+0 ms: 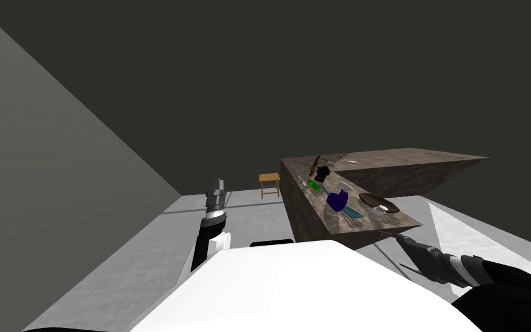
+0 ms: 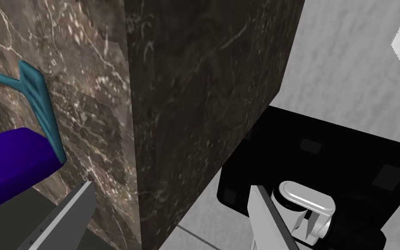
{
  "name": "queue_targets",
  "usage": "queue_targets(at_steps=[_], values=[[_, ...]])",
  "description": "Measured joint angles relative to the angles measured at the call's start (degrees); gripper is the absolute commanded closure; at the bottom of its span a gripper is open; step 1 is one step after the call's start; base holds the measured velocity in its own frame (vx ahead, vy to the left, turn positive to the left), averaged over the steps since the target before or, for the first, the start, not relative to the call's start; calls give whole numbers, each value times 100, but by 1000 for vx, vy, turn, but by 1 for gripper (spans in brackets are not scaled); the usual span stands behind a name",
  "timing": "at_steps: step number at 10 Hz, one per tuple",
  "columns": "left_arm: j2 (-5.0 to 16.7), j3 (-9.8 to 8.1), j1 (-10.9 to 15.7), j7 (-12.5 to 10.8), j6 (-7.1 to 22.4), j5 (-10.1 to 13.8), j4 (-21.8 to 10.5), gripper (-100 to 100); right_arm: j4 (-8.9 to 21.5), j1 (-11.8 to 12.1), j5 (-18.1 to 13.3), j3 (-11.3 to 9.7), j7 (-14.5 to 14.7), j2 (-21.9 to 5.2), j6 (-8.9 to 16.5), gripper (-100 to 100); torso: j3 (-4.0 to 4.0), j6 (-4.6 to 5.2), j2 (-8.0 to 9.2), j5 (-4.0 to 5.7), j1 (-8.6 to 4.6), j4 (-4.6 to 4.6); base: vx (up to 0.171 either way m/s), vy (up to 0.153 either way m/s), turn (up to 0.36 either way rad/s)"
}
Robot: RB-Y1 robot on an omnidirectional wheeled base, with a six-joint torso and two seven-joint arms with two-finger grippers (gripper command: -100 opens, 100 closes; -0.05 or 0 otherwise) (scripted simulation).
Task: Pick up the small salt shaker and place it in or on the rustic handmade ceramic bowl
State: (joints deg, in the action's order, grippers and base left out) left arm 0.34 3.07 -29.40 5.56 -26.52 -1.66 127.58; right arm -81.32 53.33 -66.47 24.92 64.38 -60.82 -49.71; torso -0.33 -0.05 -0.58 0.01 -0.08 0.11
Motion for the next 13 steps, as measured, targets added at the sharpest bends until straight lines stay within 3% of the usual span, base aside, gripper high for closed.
queue_targets(at_steps=[1,2,9,10,11,12,13], values=[[0,0,0,0,0,0,0,0,-7,155,-113,87,-25,-130,-36,-100,-7,-2,-12,1,-6,3,237,-39,41],[0,0,-1,0,0,0,0,0,174,167,-198,128,-7,-280,-126,-100,-14,-3,-23,3,-10,6,155,-18,16],[1,-1,-1,0,0,0,0,0,203,1021,-762,650,-108,-697,-309,-100,-9,-1,-14,7,-27,4,175,-55,14],[1,-1,0,0,0,0,0,0,274,1037,-799,680,-119,-748,-338,-100,-1,-2,2,9,-27,1,51,-32,11],[0,0,1,0,0,0,0,0,287,1033,-800,682,-113,-754,-347,0,17,0,34,6,-10,-6,13,-7,4],[0,0,2,0,0,0,0,0,285,1033,-800,682,-113,-755,-346,-100,30,1,54,3,1,-11,16,-11,86],[0,0,2,0,0,0,0,0,280,1030,-826,622,-91,-670,-288,-100,34,1,61,3,2,-14,18,-19,74]])
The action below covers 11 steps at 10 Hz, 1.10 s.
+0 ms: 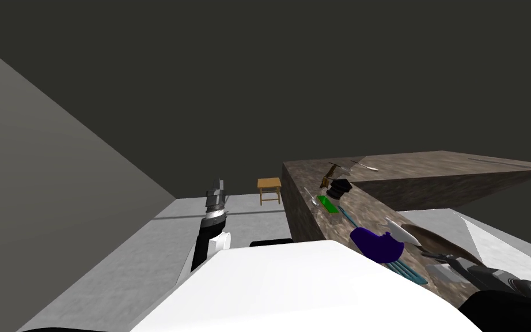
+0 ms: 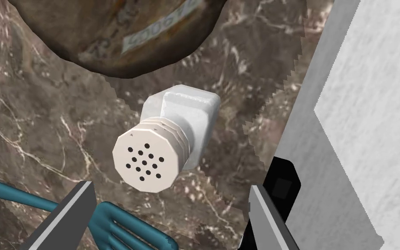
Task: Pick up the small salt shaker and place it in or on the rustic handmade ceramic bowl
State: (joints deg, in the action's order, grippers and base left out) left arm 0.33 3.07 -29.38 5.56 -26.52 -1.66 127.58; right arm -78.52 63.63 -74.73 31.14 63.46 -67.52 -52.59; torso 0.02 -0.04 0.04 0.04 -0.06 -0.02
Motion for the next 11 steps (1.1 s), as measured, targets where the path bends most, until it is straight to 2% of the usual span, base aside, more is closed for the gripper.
queue_targets(at_steps=[2,3,7,9,11], values=[[0,0,0,0,0,0,0,0,10,-57,-55,-152,24,112,141,-100,2,1,3,0,-1,-1,12,-11,23],[0,0,0,0,0,0,0,0,10,-61,-59,-161,22,115,155,100,3,2,6,-2,2,-1,0,0,0],[0,0,0,0,0,0,0,0,10,-61,-58,-160,22,115,154,100,6,2,10,-3,6,-2,0,0,0],[0,0,0,0,0,0,0,0,10,-61,-58,-160,22,115,154,-100,6,2,10,-3,6,-2,-29,16,96],[-1,1,2,0,0,0,0,0,204,-25,29,-228,-55,-40,158,-100,23,-4,41,-8,32,-8,-139,85,278]])
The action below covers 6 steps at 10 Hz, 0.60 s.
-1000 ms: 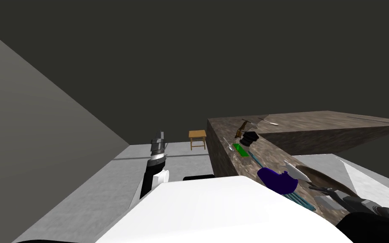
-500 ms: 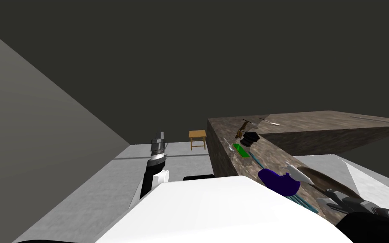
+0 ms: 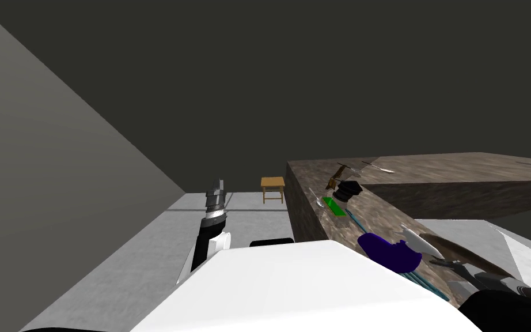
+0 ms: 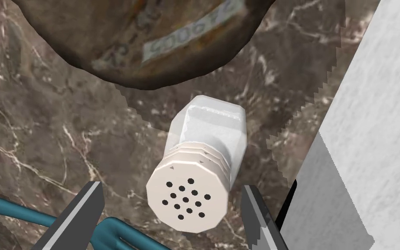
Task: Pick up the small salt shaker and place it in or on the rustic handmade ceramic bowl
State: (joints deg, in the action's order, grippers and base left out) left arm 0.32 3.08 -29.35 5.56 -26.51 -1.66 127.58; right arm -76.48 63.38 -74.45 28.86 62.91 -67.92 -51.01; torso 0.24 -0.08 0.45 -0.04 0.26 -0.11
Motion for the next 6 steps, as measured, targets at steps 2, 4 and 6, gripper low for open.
queue_targets(at_steps=[2,4,6], values=[[0,0,1,0,0,0,0,0,203,60,71,-116,-124,-220,32,-100,19,0,32,-3,6,-8,-181,113,320],[0,0,0,0,0,0,0,0,345,209,142,-164,-216,-424,56,-100,16,8,25,-7,23,-7,-130,124,208],[0,0,0,0,0,0,0,0,491,318,202,-230,-293,-605,82,-100,11,6,16,-5,14,-5,-104,112,233]])
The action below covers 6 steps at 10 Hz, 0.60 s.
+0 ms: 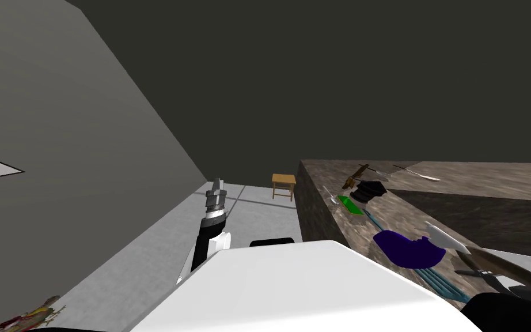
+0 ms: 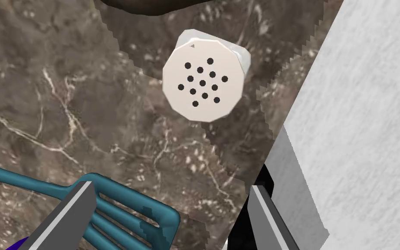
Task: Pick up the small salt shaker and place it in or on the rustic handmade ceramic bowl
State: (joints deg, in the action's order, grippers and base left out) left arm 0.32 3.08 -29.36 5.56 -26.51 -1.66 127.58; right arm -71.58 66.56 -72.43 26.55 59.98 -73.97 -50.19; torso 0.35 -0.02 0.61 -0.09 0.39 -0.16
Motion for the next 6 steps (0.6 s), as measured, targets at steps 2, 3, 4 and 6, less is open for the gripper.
queue_targets(at_steps=[2,3,4,6], values=[[0,1,1,0,0,0,0,0,307,-9,93,-169,-53,-230,-15,-100,-1,-5,0,-1,7,1,-125,139,343],[0,0,0,0,0,0,0,0,347,73,126,-206,-145,-340,2,-100,0,2,1,-1,1,0,-117,119,356],[0,0,1,0,0,0,0,0,400,185,185,-213,-270,-452,2,-100,0,-3,1,0,-2,0,-117,110,281],[1,-1,0,0,0,0,0,0,653,158,320,-334,-418,-586,-78,-100,8,1,14,4,-24,-3,-150,39,249]])
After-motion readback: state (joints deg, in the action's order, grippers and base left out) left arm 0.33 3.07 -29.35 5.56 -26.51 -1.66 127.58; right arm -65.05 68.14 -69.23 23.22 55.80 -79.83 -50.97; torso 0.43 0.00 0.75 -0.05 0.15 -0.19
